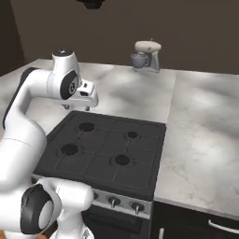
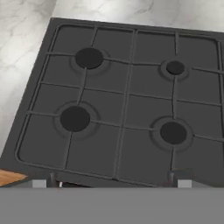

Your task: Navigate to the range hood.

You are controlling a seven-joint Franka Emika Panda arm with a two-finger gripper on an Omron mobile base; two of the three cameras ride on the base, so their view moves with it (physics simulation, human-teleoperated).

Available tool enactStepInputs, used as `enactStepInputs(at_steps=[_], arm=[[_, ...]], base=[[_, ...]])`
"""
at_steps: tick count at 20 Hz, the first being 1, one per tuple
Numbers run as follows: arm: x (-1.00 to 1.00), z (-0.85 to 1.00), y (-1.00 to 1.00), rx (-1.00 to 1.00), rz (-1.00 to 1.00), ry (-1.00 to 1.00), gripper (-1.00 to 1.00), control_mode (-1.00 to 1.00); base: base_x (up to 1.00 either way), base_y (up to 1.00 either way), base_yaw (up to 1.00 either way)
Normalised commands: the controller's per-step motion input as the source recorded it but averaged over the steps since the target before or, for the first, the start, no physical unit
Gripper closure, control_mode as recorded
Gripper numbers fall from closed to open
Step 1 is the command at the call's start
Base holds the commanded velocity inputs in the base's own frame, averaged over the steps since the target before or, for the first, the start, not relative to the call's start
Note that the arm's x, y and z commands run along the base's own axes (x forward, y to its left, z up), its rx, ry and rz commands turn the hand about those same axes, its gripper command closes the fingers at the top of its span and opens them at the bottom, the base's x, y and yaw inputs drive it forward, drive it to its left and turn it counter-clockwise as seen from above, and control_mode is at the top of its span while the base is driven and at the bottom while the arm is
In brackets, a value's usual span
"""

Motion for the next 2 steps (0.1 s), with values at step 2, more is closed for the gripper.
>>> enactStepInputs(at_steps=[2], arm=[[0.0, 0.0, 0.0, 0.0, 0.0, 0.0, -1.0, 1.0]], base=[[0.83, 0.26, -0.29]])
